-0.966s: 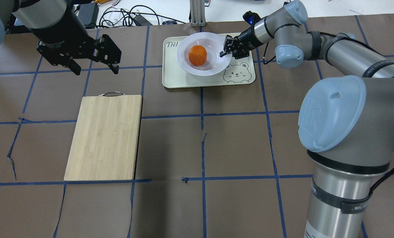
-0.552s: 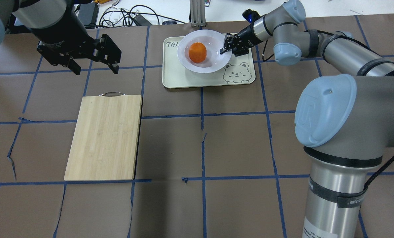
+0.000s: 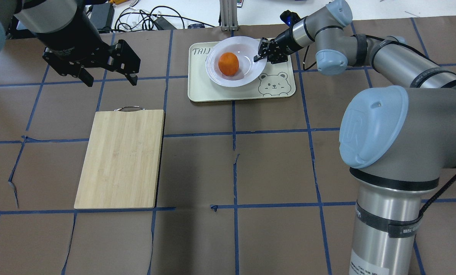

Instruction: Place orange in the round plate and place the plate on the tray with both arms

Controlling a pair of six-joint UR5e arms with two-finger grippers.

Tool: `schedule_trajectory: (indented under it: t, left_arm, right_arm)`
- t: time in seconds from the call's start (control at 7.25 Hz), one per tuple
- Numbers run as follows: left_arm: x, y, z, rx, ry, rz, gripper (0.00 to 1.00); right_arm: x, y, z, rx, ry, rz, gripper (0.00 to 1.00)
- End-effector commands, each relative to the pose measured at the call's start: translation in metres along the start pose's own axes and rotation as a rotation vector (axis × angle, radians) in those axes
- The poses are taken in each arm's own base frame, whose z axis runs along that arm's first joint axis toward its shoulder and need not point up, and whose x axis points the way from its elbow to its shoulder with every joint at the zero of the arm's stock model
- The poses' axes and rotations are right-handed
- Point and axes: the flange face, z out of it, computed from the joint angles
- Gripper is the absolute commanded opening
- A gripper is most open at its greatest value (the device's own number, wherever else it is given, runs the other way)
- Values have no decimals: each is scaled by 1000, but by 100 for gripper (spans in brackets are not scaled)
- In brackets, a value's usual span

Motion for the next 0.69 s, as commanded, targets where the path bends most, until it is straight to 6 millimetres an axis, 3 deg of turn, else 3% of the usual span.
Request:
schedule_trajectory:
  t: [0.0, 0.14, 0.28, 0.41, 0.55]
  left_arm:
    - [1, 0, 0, 0, 0, 1, 100]
    - [0, 0, 0, 0, 0, -1, 100]
    - [1, 0, 0, 0, 0, 2, 100]
    - [0, 0, 0, 0, 0, 1, 100]
    - [0, 0, 0, 0, 0, 1, 100]
  right_arm:
    - [-15, -17, -28, 62, 102, -59, 86]
    - [-25, -23, -51, 96, 198, -85, 100]
    - [-43, -17, -83, 74, 291, -60, 100]
    - [-75, -1, -131, 22, 388, -21, 100]
    - [-112, 29, -188, -33, 502, 11, 100]
